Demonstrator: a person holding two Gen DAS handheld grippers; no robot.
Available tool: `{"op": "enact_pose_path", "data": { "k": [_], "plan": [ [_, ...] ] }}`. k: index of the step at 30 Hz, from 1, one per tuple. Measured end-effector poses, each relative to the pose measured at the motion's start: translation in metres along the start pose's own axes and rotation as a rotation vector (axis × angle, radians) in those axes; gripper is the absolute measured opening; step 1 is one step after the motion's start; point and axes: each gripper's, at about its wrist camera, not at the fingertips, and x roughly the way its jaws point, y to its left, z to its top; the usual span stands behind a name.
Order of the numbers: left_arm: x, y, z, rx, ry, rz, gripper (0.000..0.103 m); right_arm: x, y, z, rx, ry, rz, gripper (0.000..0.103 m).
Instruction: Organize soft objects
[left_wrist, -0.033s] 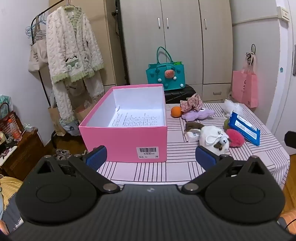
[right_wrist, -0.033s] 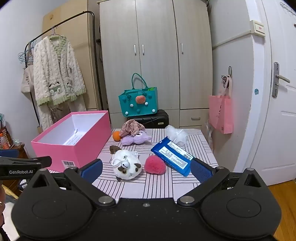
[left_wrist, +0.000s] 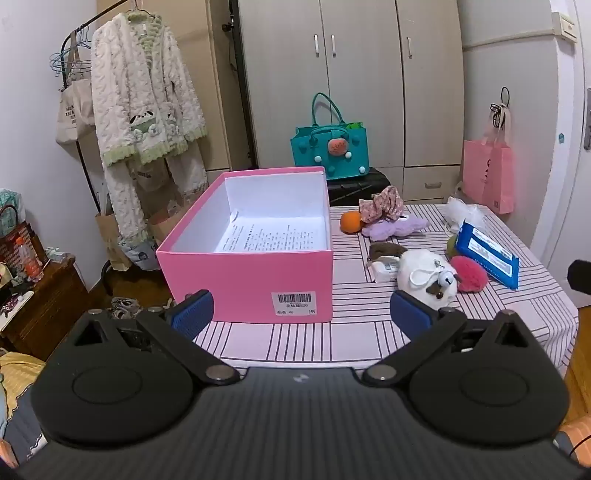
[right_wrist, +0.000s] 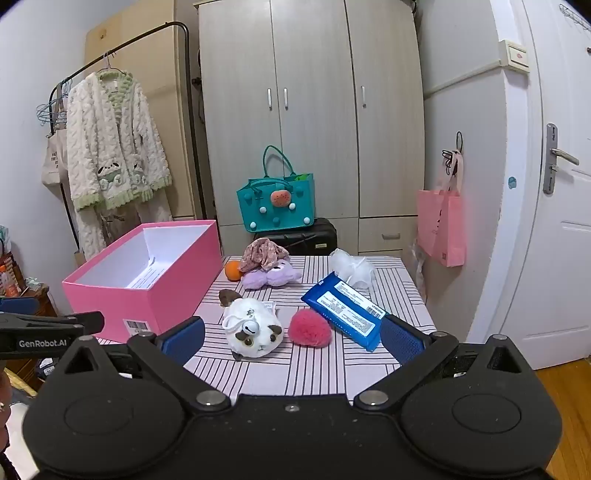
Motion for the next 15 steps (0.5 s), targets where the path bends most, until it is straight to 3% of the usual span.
{"op": "enact_pose_path", "data": {
  "k": [15],
  "plan": [
    [0.001, -0.005, -0.004, 0.008, 0.005, -0.023, 0.103, -0.005, 0.003, -0.001, -0.007, 0.006, -0.007, 0.103]
  ]
}}
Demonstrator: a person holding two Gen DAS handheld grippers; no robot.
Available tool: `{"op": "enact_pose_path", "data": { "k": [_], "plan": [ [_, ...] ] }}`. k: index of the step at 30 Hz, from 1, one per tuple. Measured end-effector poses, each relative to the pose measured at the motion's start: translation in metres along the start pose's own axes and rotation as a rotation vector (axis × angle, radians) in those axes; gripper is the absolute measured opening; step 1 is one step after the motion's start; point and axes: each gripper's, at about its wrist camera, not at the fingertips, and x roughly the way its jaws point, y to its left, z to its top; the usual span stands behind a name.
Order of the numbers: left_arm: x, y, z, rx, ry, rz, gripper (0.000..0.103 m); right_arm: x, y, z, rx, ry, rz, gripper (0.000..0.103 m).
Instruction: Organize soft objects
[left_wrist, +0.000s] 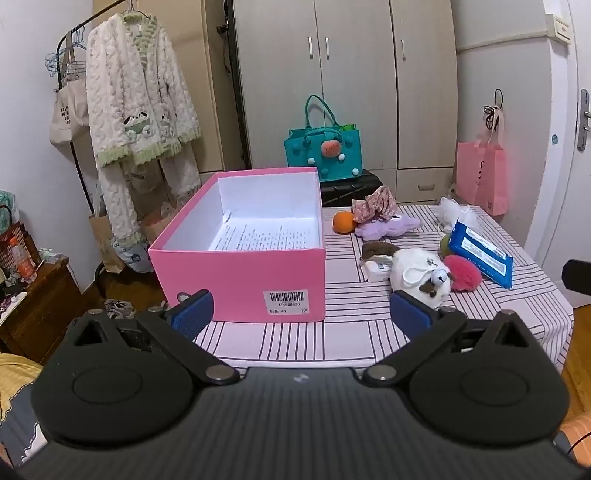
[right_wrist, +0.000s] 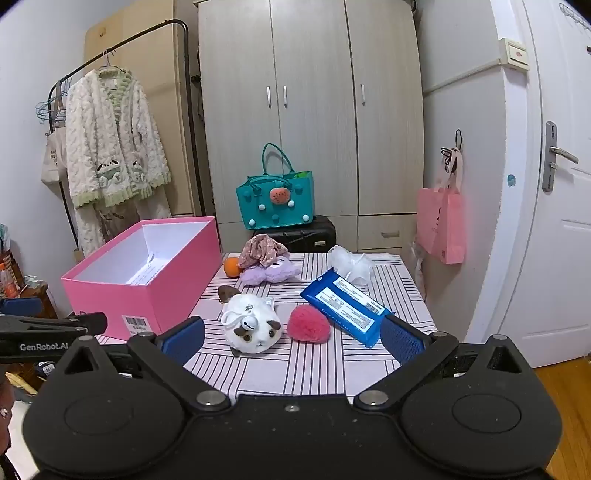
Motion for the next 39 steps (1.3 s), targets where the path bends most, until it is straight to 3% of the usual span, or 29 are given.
{"op": "enact_pose_path", "data": {
  "k": [39],
  "plan": [
    [0.009, 0.011, -0.008, 0.005, 0.045, 0.032, 0.103, 0.004, -0.007, -0.008, 0.0, 0.013, -0.022, 0.103]
  ]
}}
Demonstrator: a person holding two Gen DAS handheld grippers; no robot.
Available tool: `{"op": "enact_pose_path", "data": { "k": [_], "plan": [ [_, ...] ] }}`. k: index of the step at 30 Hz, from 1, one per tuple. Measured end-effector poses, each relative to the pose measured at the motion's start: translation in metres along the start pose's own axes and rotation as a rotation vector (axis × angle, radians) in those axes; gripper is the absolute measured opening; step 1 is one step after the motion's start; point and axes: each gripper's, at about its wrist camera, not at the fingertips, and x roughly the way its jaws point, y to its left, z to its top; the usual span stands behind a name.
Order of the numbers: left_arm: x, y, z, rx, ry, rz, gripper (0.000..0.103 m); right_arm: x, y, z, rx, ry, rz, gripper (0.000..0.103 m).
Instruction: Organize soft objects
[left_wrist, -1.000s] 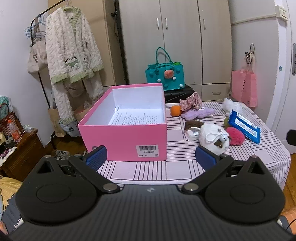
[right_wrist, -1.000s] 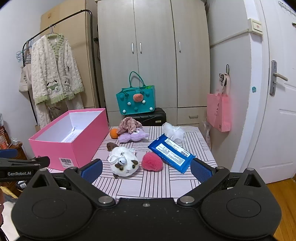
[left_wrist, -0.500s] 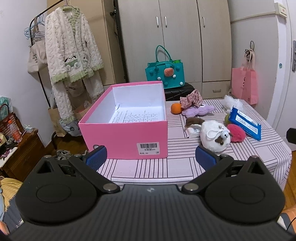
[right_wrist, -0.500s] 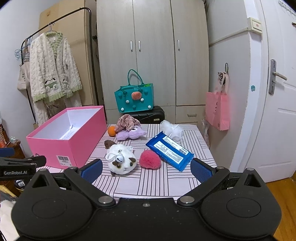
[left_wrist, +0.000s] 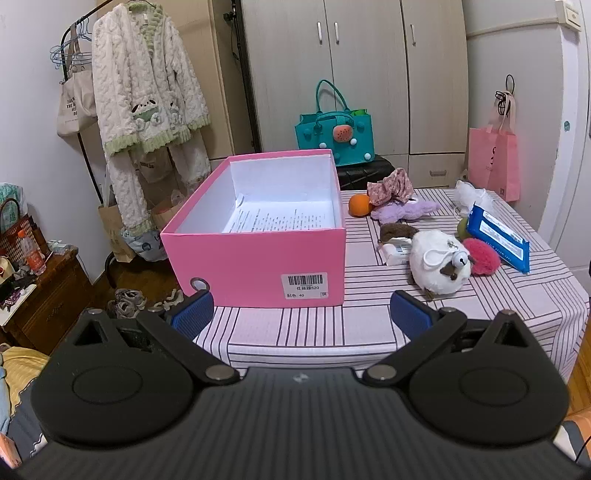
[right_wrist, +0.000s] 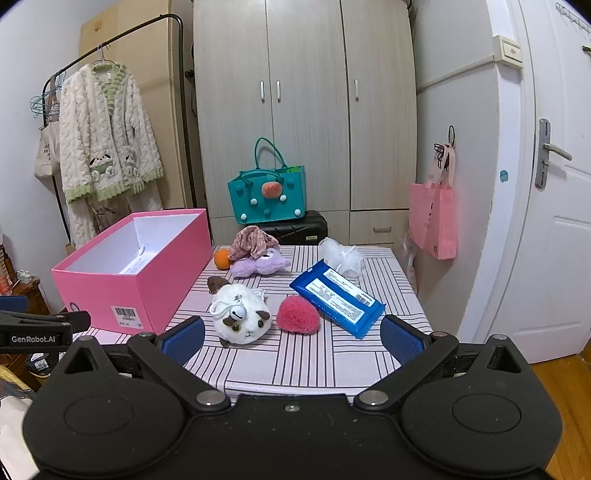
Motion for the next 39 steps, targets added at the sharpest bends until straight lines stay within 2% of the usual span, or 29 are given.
{"op": "enact_pose_path", "data": {
  "k": [18, 24, 29, 34, 39],
  "plan": [
    [-0.006, -0.002, 0.002, -0.029, -0.022, -0.001, 0.103, 0.0, -0.004, -0.002, 0.032, -0.02, -0.012, 0.103],
    [-0.011, -0.004, 0.0, -0.038, -0.07, 0.011, 0.103, -0.005, -0.004, 0.0, 0.034, -0.058, -0.049, 0.103],
    [-0.016, -0.004, 0.0, -0.043, -0.098, 0.002, 0.103, -0.006, -0.005, 0.0, 0.036, -0.065, -0.045, 0.103],
    [-0.019, -0.003, -0.002, -0.052, -0.149, 0.03, 0.103, -0.009, -0.005, -0.001, 0.028, -0.085, -0.039, 0.103],
    [-0.008, -0.001, 0.003, -0.032, -0.129, 0.025, 0.103, -0.003, -0.005, 0.001, -0.018, -0.122, -0.013, 0.103]
  ]
}}
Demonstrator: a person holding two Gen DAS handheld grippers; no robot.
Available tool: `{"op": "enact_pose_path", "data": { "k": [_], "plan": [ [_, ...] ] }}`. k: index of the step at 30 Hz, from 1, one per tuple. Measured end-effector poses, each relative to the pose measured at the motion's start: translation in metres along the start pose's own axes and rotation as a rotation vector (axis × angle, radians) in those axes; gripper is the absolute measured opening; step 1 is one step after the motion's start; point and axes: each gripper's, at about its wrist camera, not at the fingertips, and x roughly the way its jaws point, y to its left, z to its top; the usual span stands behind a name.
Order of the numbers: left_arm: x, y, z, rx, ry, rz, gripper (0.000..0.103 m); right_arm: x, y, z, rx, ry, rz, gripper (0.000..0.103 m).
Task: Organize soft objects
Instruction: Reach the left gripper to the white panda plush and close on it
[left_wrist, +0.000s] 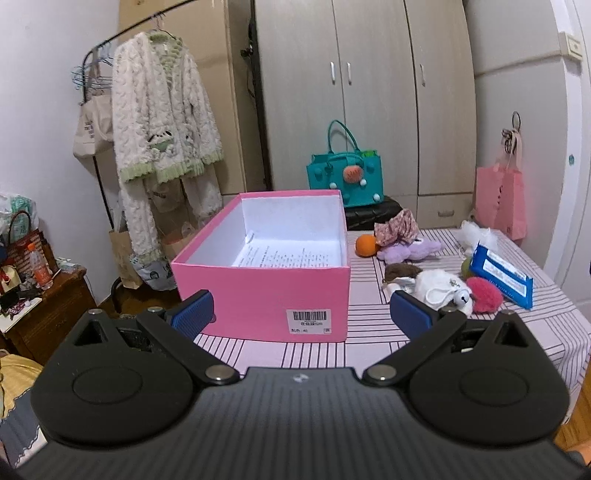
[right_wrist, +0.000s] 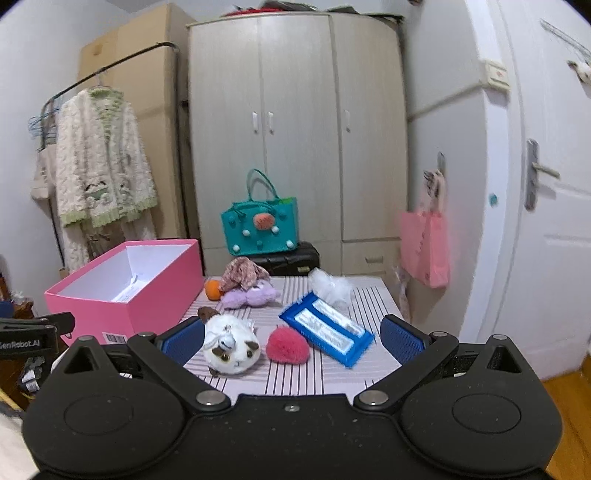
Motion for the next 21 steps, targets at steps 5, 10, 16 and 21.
{"op": "enact_pose_path", "data": {
  "k": [5, 10, 16, 21],
  "plan": [
    [0.016, 0.002, 0.007, -0.026, -0.008, -0.037, 0.103, 0.022, -0.006, -0.003, -0.051, -0.049, 0.059, 0.103],
    [0.039, -0.004, 0.012, -0.055, 0.007, -0.144, 0.103, 0.052, -0.011, -0.014, -0.076, -0.054, 0.171, 0.103],
    [0.062, -0.031, 0.011, 0.003, 0.042, -0.219, 0.103, 0.089, -0.017, -0.023, -0.081, 0.032, 0.183, 0.103],
    [0.077, -0.049, 0.013, 0.03, 0.067, -0.281, 0.103, 0.104, -0.028, -0.023, -0.086, 0.05, 0.178, 0.103]
  ]
}}
